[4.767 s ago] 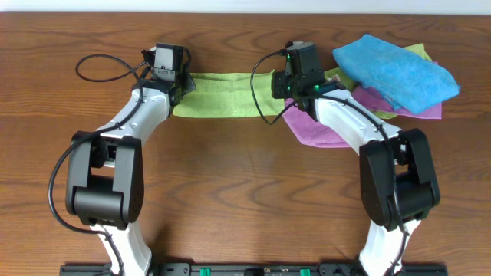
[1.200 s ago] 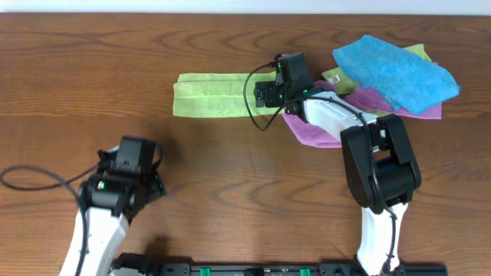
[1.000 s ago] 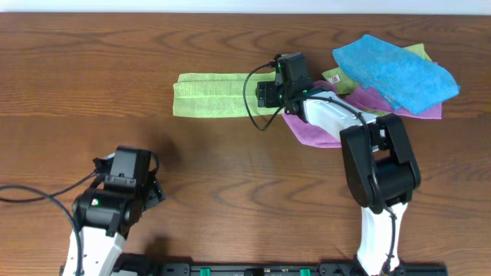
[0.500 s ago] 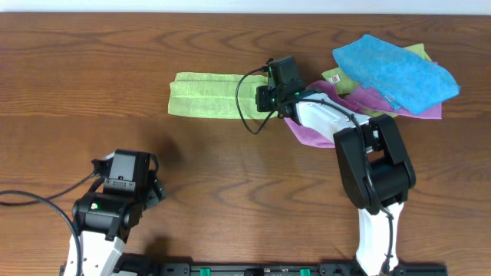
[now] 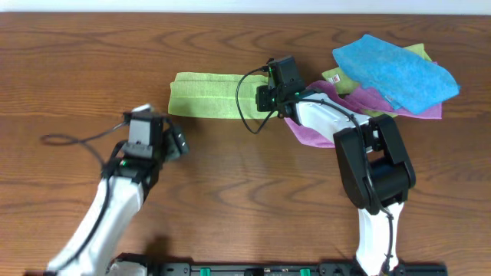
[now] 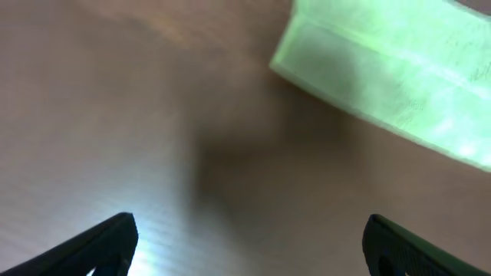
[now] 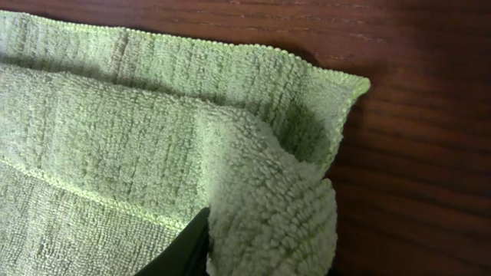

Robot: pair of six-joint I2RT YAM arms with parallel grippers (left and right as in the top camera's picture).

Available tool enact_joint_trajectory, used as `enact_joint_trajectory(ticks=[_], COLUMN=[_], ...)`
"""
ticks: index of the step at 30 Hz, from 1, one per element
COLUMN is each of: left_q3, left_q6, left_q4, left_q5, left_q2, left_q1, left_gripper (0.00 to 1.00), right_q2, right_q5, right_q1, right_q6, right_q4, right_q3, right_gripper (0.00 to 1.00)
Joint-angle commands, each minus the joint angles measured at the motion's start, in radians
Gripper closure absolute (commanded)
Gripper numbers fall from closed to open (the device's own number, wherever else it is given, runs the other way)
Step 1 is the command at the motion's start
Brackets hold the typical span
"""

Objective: Fold the cloth

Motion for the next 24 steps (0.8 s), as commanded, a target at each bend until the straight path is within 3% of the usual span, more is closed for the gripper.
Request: enact_joint_trajectory(ticks=[1, 5, 13, 15, 16, 24], left_q3=[0.045, 0.164, 0.491, 0.518, 0.522, 0.522], left_q6=[0.049, 0.091, 0.146, 0.146, 0.145, 0.145], left_q4=[0.074, 0.135, 0.04, 0.039, 0.039, 0.064], left_q5=[0.075, 0.078, 0.107, 0.108, 0.108, 0.135], left_q2=[0.105, 0.265, 0.476, 0.511, 0.529, 0.66], left_q1=[0.001, 0.001, 0.012, 0.012, 0.013, 0.013], left_gripper=[0.05, 0.05, 0.03, 0.0, 0.04, 0.07], right_q2=[0.032, 0.032, 0.032, 0.032, 0.032, 0.032], right_q5=[0.017, 0.016, 0.016, 0.016, 0.016, 0.016], right_q1=[0.005, 0.005, 0.005, 0.005, 0.005, 0.005], right_q6=[0.006, 0.006, 0.003, 0.003, 0.003, 0.003], right_q4=[-0.011, -0.011, -0.012, -0.012, -0.012, -0.011], right_q3=[0.0, 0.0, 0.0, 0.0, 0.0, 0.0], right_gripper=[0.75, 0.76, 0.75, 0.75, 0.75, 0.75])
